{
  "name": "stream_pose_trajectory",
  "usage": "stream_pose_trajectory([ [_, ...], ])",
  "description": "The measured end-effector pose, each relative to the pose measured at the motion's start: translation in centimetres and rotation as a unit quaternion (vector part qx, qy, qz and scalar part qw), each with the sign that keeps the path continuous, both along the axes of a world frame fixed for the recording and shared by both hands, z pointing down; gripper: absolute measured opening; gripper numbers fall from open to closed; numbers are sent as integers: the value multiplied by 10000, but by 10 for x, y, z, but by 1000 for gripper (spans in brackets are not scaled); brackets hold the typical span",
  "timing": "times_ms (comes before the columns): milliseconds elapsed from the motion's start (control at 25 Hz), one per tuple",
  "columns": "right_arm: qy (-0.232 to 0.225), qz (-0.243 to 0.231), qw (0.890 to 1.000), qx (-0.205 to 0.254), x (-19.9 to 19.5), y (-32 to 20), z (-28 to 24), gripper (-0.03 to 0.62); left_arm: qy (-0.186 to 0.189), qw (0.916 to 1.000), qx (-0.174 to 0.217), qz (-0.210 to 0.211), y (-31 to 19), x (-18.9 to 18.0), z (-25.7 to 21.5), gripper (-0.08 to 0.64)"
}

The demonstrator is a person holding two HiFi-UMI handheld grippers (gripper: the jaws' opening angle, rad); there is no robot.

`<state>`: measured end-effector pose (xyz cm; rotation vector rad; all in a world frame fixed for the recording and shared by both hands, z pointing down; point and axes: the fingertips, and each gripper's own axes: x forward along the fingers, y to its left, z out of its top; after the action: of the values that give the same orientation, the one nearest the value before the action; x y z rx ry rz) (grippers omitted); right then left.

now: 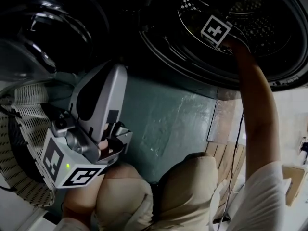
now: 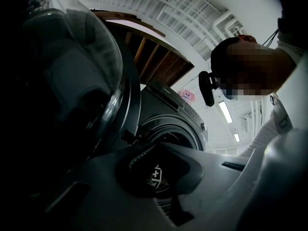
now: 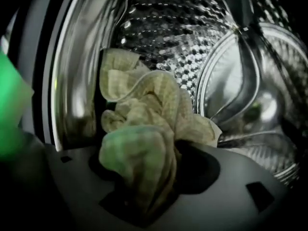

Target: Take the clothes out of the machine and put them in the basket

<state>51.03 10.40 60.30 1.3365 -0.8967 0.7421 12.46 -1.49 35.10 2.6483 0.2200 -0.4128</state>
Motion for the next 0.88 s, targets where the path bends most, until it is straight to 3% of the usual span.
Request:
stream_pose_trajectory([
  [240, 277, 38, 9995, 115, -2, 8, -10, 227, 22, 10000, 59, -50, 1, -6, -5, 14],
  [360, 335, -325, 9988, 144, -12, 9, -9, 204, 56, 10000, 39, -62, 3, -9, -7, 14],
  [600, 574, -482, 9927, 945, -26, 5, -39, 190, 117, 9999, 1, -17, 8, -7, -11, 14],
  [720, 717, -580, 9893, 1130, -38, 11, -57, 186, 124, 9999, 24, -11, 12, -5, -13, 14],
  [880, 766, -729, 9802, 1676, -60, 16, -92, 184, 144, 9999, 58, -63, 10, -7, -14, 14],
])
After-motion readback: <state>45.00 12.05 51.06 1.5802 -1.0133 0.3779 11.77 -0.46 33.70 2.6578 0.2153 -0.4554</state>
